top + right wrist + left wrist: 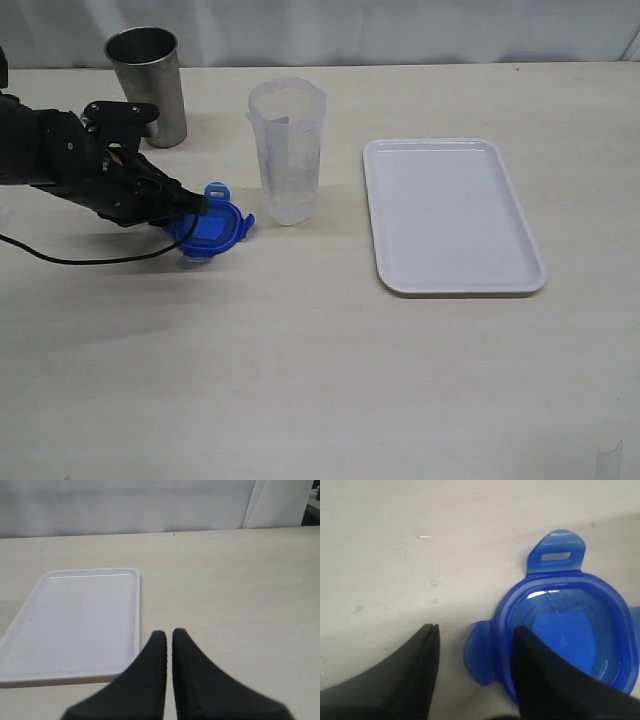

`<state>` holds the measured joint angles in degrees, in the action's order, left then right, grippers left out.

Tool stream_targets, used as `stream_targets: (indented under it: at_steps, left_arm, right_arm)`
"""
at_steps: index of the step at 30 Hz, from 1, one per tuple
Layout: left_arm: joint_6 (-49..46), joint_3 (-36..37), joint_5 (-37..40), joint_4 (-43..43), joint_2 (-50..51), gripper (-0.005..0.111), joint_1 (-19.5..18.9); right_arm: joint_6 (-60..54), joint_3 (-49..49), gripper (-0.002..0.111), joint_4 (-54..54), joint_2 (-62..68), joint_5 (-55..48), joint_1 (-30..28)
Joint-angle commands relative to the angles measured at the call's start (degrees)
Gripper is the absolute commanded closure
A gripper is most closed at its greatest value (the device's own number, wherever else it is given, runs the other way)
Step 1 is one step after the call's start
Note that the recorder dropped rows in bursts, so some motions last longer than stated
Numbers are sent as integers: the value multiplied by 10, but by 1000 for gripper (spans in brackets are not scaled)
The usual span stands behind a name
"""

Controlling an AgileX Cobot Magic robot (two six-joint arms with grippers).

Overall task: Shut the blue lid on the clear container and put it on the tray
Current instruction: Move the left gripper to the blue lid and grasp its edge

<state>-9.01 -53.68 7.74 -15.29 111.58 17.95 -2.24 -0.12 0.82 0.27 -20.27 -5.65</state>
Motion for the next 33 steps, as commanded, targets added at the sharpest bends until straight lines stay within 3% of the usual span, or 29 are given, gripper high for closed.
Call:
stream_targets:
  at_steps: [1, 33]
  left_arm:
    - [7, -3, 8, -9, 0, 64, 1]
    - [9, 3, -8, -9, 20, 64, 1]
  right_arm:
    - [1, 1, 104, 0, -3, 6, -3]
    - [1, 1, 104, 0, -3, 6, -3]
